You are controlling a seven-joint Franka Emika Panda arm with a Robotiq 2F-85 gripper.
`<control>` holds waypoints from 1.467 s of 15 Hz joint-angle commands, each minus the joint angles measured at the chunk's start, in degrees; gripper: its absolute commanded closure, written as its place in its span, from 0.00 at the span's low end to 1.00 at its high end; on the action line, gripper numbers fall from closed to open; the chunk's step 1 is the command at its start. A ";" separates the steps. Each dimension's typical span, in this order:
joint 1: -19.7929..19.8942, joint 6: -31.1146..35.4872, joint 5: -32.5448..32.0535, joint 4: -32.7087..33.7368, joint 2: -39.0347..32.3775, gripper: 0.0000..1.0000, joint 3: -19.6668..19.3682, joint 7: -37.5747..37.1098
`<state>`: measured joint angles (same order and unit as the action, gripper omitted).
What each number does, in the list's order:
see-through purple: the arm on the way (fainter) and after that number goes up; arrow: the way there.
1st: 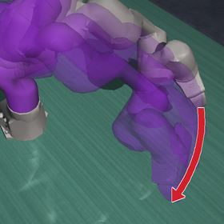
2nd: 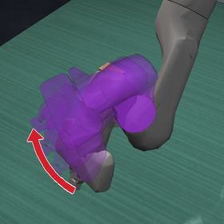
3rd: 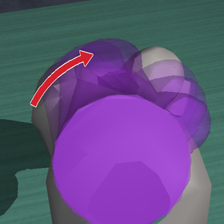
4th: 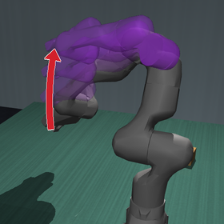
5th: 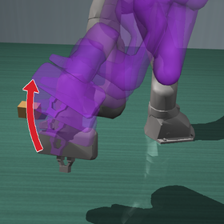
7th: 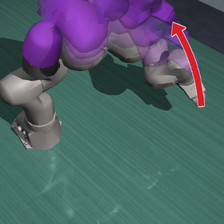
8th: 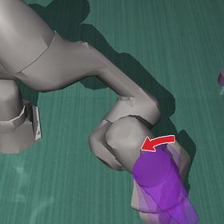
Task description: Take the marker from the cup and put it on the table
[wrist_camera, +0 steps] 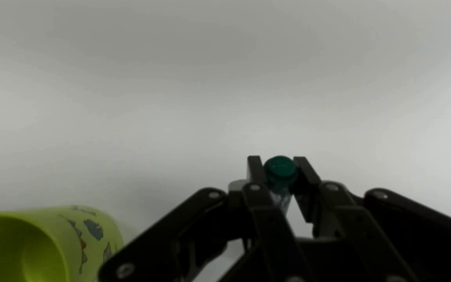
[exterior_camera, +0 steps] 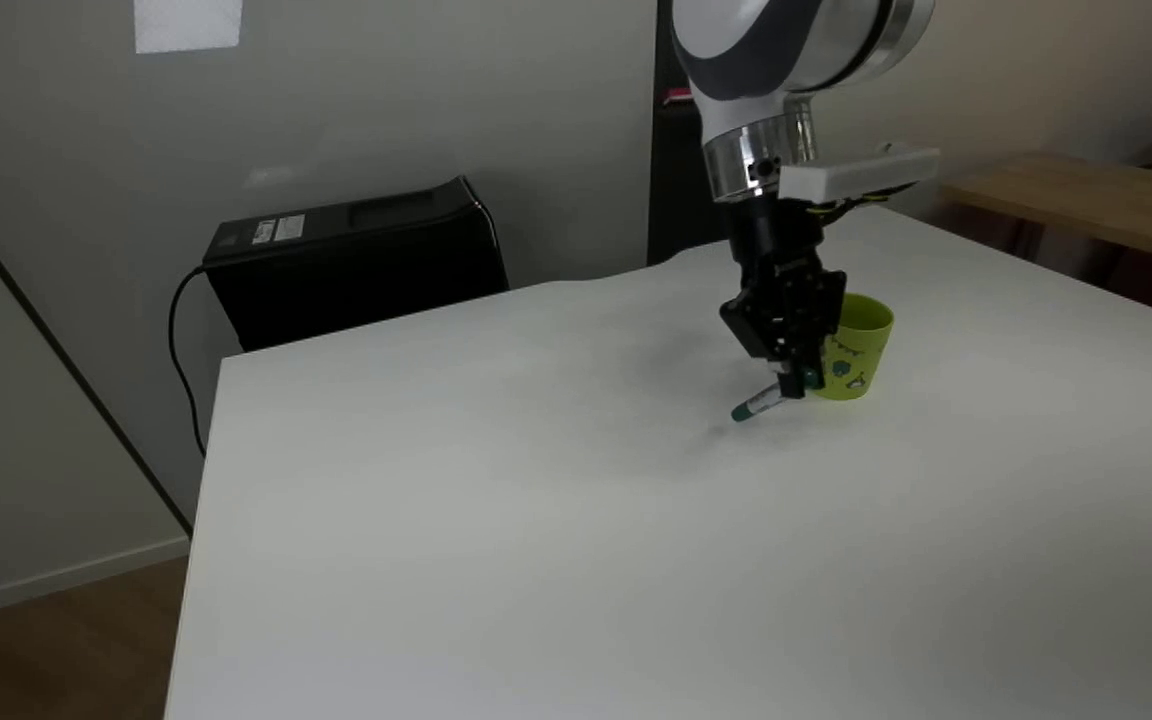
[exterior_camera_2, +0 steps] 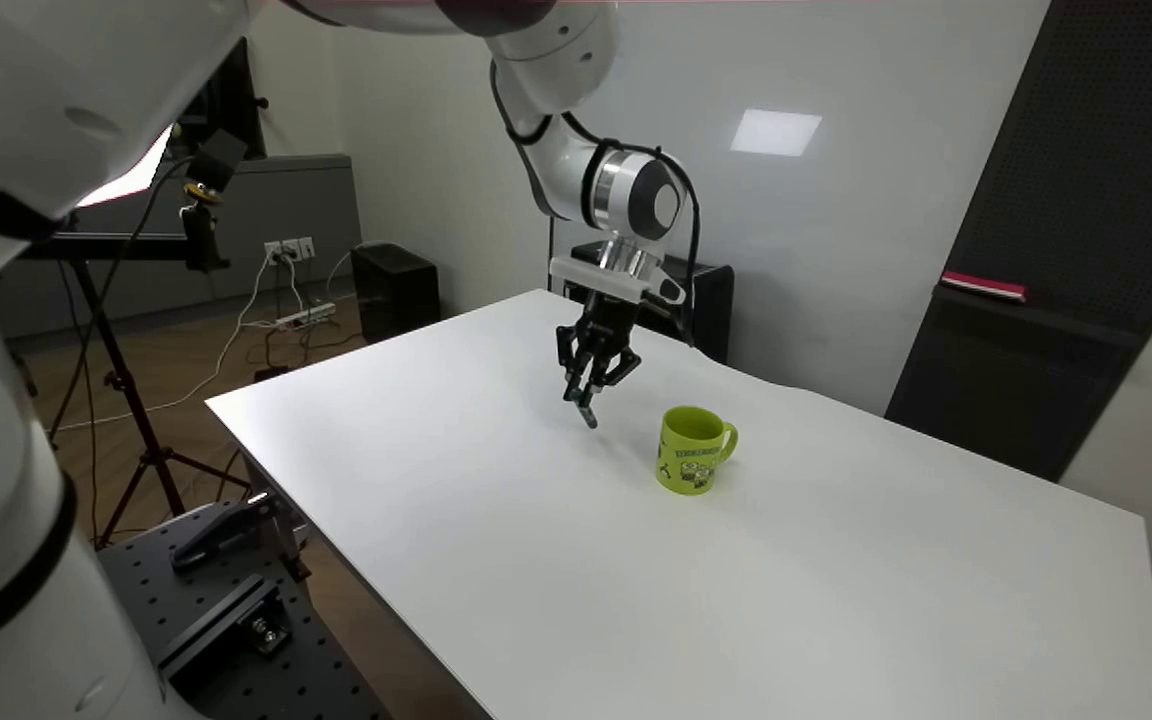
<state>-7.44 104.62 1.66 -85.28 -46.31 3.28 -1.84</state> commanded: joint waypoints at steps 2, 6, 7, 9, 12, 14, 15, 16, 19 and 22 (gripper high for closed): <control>-3.06 14.49 -5.80 -1.63 0.45 0.94 -1.85 -3.01; -5.22 25.82 -10.49 -4.05 0.33 0.94 -3.46 -4.88; -5.52 27.35 -10.91 -4.62 0.28 0.94 -3.69 -5.25; -5.78 28.65 -11.13 -5.45 0.10 0.94 -3.84 -5.57; -5.33 26.95 -10.14 -6.11 0.20 0.94 -3.16 -4.32; -5.01 24.23 -9.51 -6.15 0.31 0.94 -2.66 -3.76; -4.98 22.94 -9.47 -6.09 0.31 0.94 -2.57 -3.68; -5.04 22.09 -9.57 -6.02 0.29 0.94 -2.60 -3.84; -5.21 20.69 -9.99 -5.85 0.23 0.94 -2.79 -4.13; -4.83 14.78 -9.32 -5.15 0.35 0.94 -2.20 -3.17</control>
<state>-12.58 124.79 -7.91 -90.88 -46.65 0.48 -4.67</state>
